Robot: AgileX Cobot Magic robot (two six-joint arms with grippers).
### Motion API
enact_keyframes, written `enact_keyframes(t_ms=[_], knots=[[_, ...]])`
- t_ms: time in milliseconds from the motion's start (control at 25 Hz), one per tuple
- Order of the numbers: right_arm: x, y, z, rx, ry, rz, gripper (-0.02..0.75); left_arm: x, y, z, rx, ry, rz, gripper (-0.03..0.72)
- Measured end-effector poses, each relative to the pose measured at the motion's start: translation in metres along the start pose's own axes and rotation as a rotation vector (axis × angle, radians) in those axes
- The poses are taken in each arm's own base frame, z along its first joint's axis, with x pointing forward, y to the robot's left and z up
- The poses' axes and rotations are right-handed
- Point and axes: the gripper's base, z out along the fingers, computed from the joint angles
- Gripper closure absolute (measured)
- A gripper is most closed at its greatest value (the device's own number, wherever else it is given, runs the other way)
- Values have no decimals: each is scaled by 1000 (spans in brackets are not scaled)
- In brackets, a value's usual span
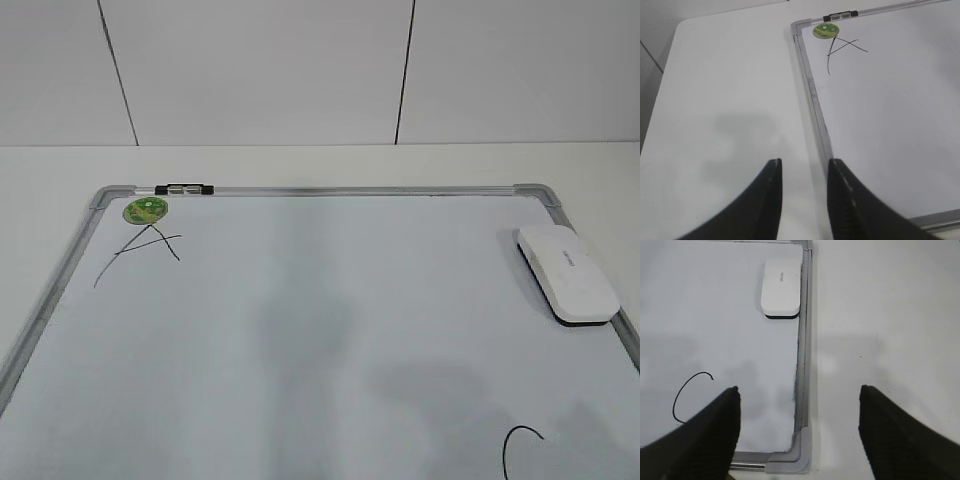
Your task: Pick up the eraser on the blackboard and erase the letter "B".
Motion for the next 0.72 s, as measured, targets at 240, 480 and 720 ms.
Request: enact_keyframes(t_ms=[240,480,720], knots=[[0,0,0,0,-2,0,168,0,-1,0,13,-3,-7,452],[0,0,0,0,-2,0,169,0,-1,0,16,-4,-8,452],[0,0,0,0,-2,0,169,0,-2,0,16,-4,-8,452]])
